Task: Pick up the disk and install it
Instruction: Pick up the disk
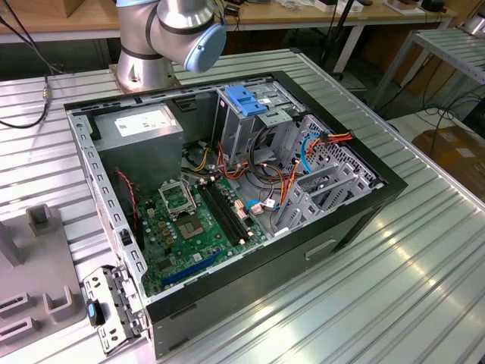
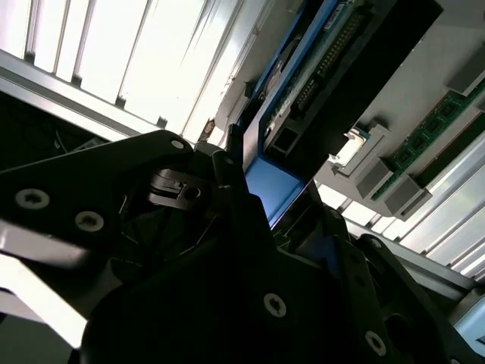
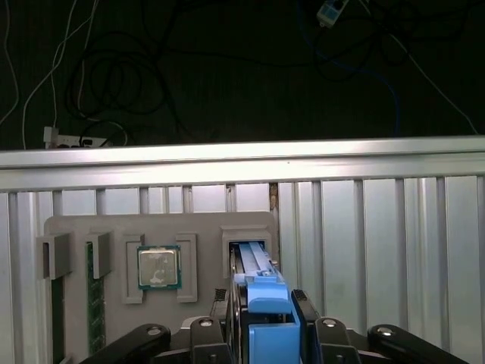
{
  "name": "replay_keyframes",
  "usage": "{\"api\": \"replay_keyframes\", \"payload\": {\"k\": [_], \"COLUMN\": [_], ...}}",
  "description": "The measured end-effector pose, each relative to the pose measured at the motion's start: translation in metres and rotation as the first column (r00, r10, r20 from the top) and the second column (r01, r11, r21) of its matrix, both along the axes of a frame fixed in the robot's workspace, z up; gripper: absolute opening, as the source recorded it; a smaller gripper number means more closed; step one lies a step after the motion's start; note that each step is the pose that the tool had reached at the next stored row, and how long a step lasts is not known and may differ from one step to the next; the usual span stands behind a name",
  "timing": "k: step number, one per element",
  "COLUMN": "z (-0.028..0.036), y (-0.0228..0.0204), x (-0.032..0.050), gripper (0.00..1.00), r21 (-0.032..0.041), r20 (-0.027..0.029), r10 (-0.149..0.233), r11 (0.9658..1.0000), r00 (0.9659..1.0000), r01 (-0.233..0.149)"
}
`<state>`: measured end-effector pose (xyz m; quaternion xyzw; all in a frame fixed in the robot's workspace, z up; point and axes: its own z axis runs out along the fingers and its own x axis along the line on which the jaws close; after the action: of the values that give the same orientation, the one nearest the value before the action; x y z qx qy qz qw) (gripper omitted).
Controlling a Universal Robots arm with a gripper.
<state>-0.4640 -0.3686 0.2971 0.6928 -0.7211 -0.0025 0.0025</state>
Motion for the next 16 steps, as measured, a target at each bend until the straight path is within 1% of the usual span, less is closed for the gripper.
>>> {"api": "replay_keyframes", "payload": {"k": [7, 8, 16], "z": [-0.0002, -0.0002, -0.0004], "y": [0.0, 0.0, 0.0], "x": [0.0, 0.0, 0.0001], "gripper": [0.44, 0.37, 0.37], "r21": [0.0, 0.0, 0.0], "r20": [0.0, 0.0001, 0.0], "r10": [0.0, 0.0, 0.0], "r11": [1.0, 1.0, 1.0], "r00": [1.0, 1.0, 1.0], "r01": [0.0, 0.0, 0.0]}}
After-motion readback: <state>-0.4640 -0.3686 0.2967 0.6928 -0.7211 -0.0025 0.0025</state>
